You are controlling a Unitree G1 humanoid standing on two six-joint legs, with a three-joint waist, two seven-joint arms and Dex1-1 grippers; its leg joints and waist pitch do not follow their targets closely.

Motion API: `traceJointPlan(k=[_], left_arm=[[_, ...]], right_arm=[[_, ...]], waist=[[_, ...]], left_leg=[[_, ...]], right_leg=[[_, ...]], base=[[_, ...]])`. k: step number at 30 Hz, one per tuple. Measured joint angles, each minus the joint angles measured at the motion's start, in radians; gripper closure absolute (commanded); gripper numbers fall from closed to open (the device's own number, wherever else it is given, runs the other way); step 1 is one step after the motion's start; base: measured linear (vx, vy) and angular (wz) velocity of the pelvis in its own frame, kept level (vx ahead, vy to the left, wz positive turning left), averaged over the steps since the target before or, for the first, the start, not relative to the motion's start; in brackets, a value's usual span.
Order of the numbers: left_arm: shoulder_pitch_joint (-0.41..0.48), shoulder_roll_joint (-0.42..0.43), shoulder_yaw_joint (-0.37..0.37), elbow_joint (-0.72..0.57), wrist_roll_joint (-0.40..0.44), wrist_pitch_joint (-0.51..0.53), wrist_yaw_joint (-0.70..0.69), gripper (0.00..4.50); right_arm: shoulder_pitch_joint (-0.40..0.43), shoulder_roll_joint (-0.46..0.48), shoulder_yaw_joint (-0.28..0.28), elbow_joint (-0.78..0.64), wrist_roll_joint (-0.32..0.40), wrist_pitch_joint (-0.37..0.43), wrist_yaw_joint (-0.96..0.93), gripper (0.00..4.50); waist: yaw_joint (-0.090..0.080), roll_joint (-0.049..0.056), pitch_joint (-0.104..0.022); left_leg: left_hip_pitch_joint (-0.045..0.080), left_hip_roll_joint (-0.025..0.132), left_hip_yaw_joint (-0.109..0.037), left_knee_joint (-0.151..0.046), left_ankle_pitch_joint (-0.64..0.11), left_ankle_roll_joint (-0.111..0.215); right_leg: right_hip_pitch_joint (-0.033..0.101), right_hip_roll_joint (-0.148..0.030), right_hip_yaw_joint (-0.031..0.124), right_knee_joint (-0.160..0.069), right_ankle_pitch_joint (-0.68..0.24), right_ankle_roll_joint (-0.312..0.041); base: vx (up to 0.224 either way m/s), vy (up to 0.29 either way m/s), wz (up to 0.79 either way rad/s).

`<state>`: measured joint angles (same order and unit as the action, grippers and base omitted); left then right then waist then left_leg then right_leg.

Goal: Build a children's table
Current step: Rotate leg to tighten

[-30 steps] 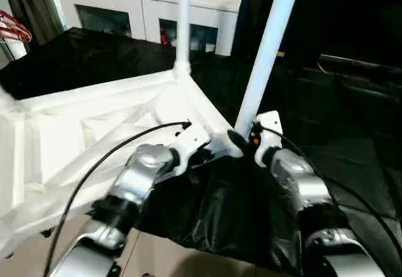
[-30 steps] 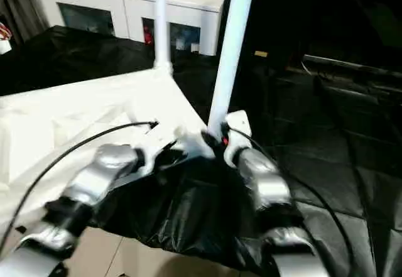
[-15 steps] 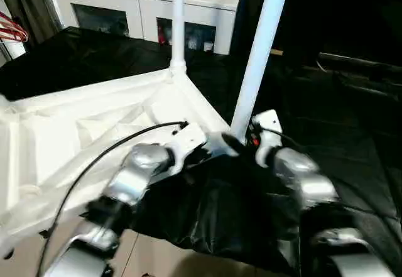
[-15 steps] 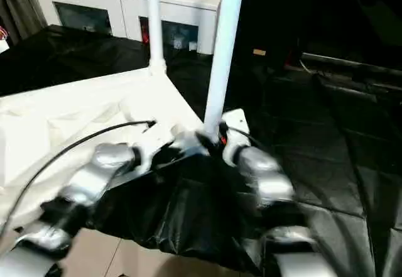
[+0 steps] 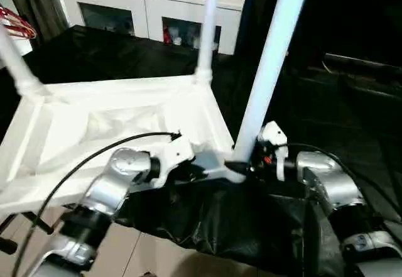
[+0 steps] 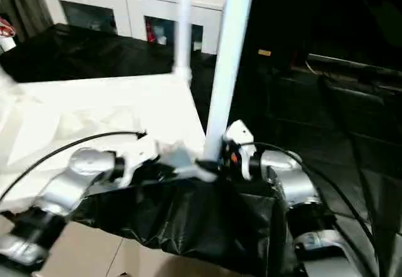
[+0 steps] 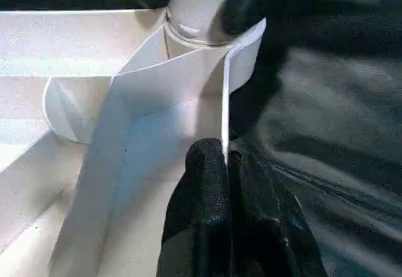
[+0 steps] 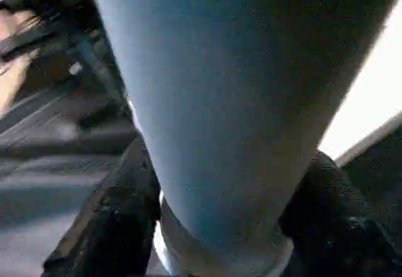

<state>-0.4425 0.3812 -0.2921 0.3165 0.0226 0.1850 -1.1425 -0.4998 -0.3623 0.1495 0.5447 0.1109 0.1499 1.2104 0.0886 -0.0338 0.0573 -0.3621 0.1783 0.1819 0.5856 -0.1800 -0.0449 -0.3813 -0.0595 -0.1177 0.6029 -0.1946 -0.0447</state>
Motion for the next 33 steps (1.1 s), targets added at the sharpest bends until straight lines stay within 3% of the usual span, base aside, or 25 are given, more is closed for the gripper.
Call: traceJointPlan(k=[8, 18, 21, 25, 33], left_arm=[[0.013, 0.036, 0.000, -0.028, -0.022, 0.000, -0.054, 4.50], [0.021, 0.026, -0.001, -0.029, -0.025, 0.008, -0.045, 4.50], [-0.007, -0.020, 0.009, 0.027, 0.016, 0.012, 0.052, 4.50], [-0.038, -0.072, 0.016, 0.079, 0.049, 0.040, 0.162, 4.50], [-0.111, -0.160, 0.033, 0.174, 0.097, 0.098, 0.324, 4.50]], right_arm=[[0.009, -0.036, 0.034, -0.052, 0.003, 0.001, 0.068, 2.43], [0.042, -0.019, 0.033, -0.093, 0.005, 0.017, 0.042, 2.47], [0.034, 0.052, -0.012, -0.054, -0.020, 0.037, -0.136, 2.49], [0.005, 0.139, -0.057, 0.004, -0.045, 0.066, -0.351, 2.51], [-0.094, 0.300, -0.128, 0.149, -0.084, 0.066, -0.745, 2.51]], waist=[[0.001, 0.000, 0.000], [0.001, 0.000, 0.000], [-0.004, -0.003, -0.002], [-0.024, -0.006, -0.003], [-0.051, -0.007, -0.003]], left_leg=[[0.000, 0.000, 0.000, 0.000, 0.000, 0.000], [0.001, 0.000, 0.000, 0.001, 0.000, 0.000], [0.007, 0.000, 0.000, 0.003, 0.000, 0.000], [0.016, 0.000, -0.002, 0.002, 0.000, 0.000], [0.014, -0.001, -0.005, 0.004, 0.000, 0.000]], right_leg=[[0.000, 0.000, 0.000, 0.000, 0.000, 0.000], [0.000, 0.000, 0.000, 0.001, -0.002, 0.003], [0.004, 0.000, 0.000, 0.002, -0.002, 0.004], [0.014, 0.000, -0.002, -0.003, -0.003, 0.005], [0.015, 0.000, -0.003, -0.014, -0.003, 0.005]], base=[[0.000, 0.000, 0.00], [0.000, 0.000, 0.00], [0.000, 0.000, 0.00], [0.000, 0.000, 0.00], [0.000, 0.000, 0.00]])
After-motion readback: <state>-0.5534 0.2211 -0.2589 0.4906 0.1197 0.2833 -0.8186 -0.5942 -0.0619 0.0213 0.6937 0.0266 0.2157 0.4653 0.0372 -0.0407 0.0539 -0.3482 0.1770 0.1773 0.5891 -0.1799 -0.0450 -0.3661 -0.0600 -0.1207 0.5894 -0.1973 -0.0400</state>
